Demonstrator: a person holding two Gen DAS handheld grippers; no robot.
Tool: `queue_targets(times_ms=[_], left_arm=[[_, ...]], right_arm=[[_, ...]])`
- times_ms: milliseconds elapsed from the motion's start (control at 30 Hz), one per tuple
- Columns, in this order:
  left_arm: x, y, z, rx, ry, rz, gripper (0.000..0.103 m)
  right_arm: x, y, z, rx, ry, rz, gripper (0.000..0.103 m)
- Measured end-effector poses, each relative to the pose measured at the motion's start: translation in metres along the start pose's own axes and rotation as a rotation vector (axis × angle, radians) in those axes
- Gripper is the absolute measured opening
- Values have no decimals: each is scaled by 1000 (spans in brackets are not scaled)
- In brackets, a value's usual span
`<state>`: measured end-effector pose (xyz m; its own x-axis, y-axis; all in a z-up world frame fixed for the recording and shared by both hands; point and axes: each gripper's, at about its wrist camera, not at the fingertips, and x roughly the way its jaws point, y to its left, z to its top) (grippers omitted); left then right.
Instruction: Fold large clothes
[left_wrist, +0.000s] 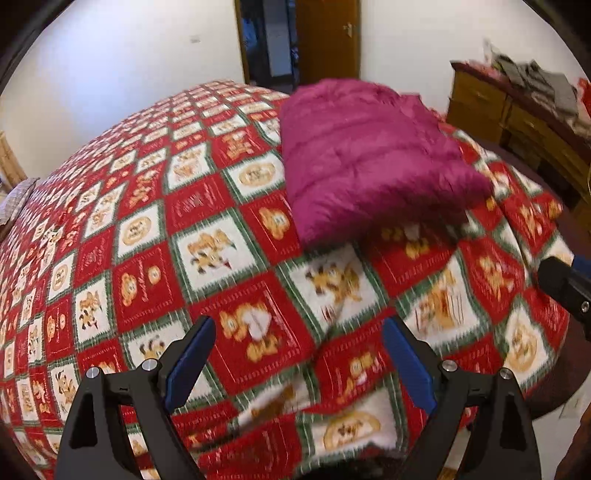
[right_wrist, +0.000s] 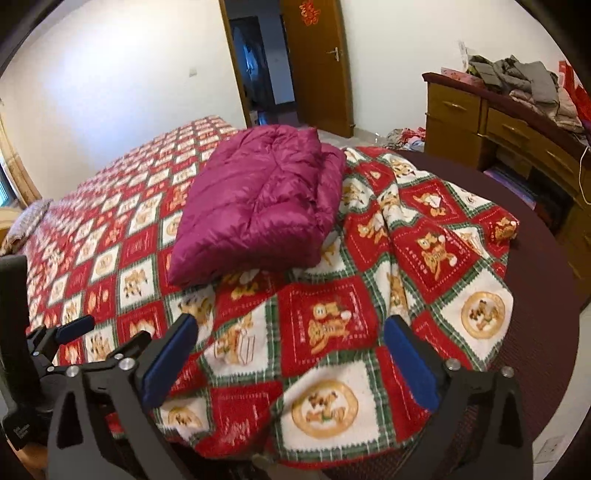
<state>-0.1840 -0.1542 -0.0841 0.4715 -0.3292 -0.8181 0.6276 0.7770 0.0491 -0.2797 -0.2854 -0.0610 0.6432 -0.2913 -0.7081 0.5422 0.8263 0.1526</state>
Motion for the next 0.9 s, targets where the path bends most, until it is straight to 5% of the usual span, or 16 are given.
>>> queue_targets(times_ms=[167, 233, 367, 633, 900], left_arm=[[12, -9, -16, 12, 134, -47, 92], [7, -11, -19, 22, 131, -53, 92], [-23, -15, -17, 53, 15, 8, 92], [-80, -8, -6, -19, -81, -21, 92], [-162, -8, 2, -32, -364, 1, 92]], right_arm=[[12, 6, -12, -24, 90, -14, 103], [12, 6, -16, -17, 111, 2, 103], [-4, 5, -14, 27, 100, 38, 103], [-64, 10, 2, 57, -56, 96, 103], [-126, 21, 13, 20, -284, 80, 103]])
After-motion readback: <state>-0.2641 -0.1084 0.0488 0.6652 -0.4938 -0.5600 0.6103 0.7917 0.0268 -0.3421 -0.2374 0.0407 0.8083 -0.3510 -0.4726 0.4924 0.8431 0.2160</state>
